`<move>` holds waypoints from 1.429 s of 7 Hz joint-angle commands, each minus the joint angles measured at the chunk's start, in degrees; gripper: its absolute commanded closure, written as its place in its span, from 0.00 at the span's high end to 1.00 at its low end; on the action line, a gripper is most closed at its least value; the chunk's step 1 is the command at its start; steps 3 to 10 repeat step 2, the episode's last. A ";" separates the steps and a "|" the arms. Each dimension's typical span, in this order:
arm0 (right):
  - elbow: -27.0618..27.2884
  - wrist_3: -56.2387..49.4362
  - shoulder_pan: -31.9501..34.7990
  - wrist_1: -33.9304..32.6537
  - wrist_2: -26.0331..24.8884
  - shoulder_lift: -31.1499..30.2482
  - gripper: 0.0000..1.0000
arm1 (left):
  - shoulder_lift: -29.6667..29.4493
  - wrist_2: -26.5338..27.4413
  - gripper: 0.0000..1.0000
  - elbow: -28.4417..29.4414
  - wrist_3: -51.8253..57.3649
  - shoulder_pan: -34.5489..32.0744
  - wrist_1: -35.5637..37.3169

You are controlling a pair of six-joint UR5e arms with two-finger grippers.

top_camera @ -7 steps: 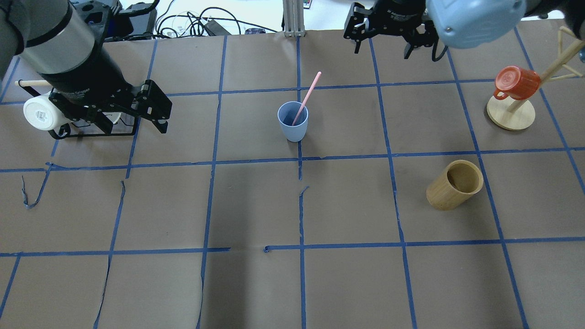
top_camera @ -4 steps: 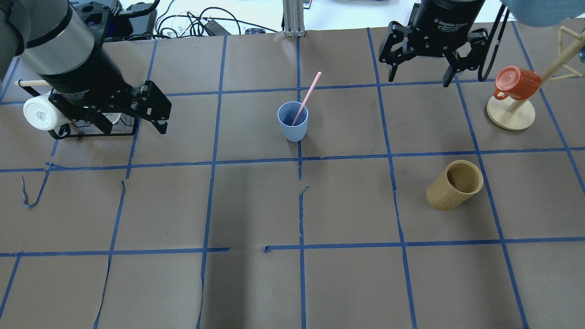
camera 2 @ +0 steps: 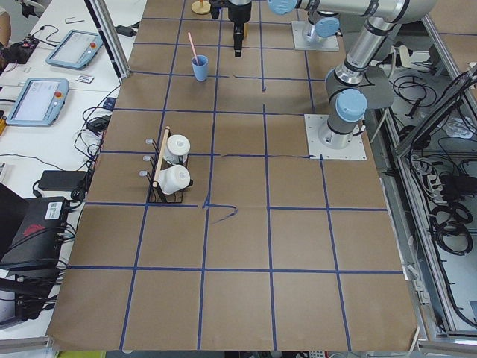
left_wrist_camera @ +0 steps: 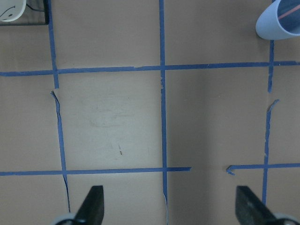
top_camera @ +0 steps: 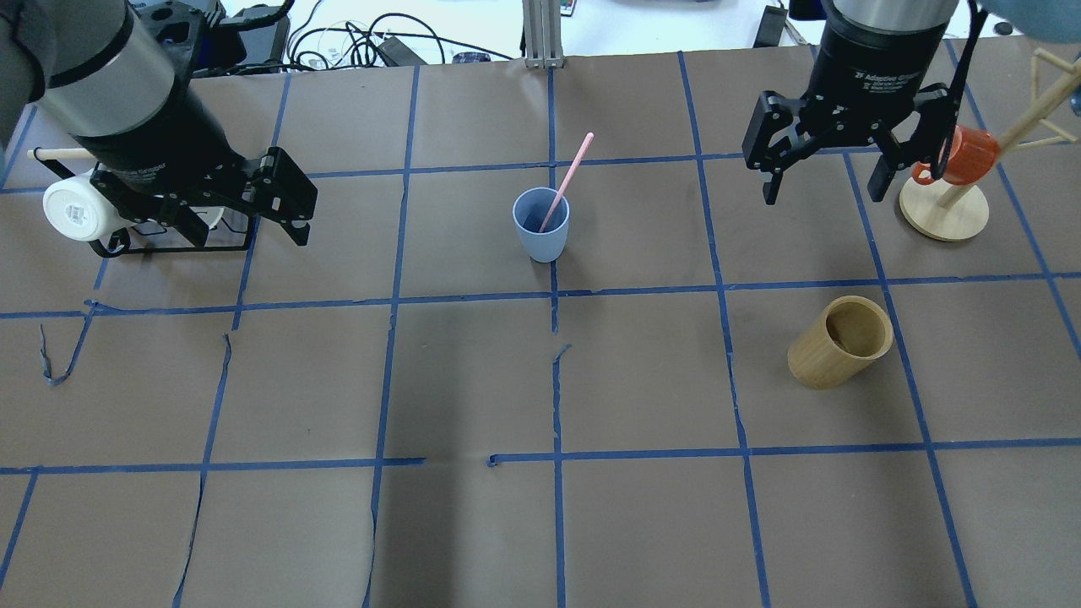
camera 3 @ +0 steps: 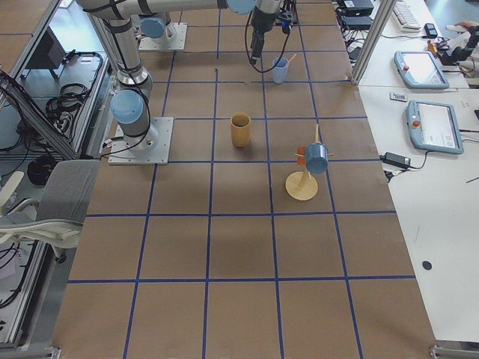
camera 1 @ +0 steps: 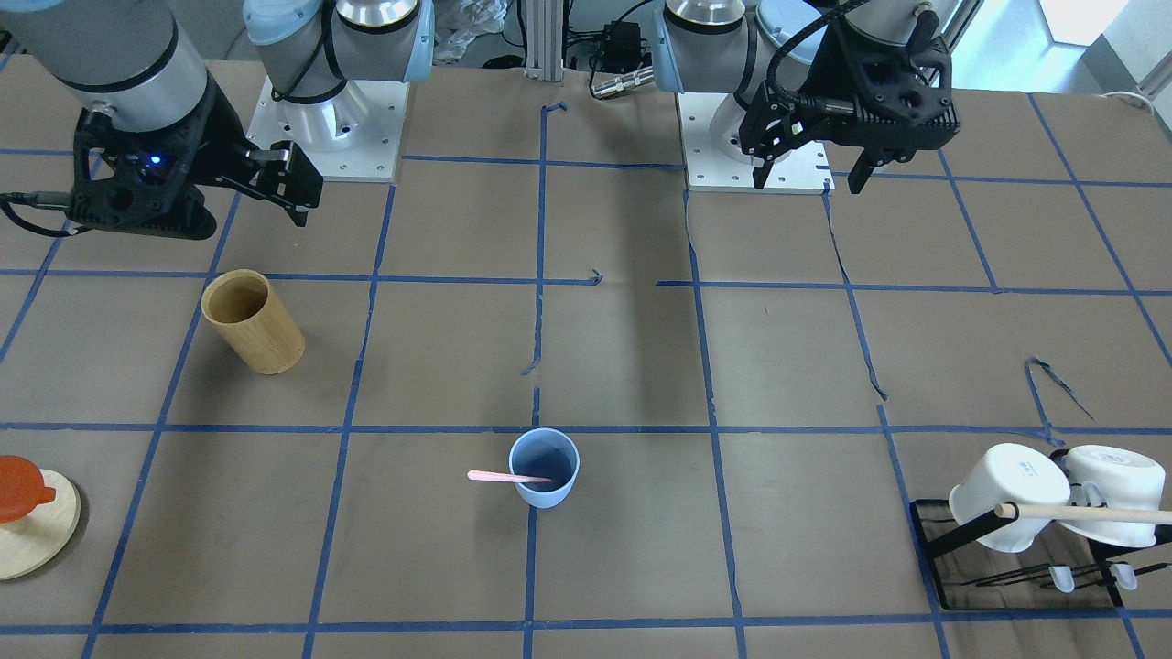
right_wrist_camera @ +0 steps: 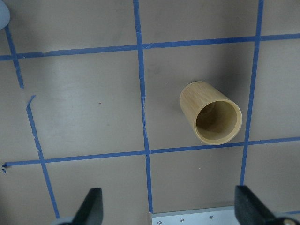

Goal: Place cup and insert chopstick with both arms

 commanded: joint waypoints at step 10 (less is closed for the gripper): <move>0.14 -3.12 -2.72 0.07 0.28 -1.44 1.00 | -0.19 -0.25 1.00 0.10 0.01 0.03 0.30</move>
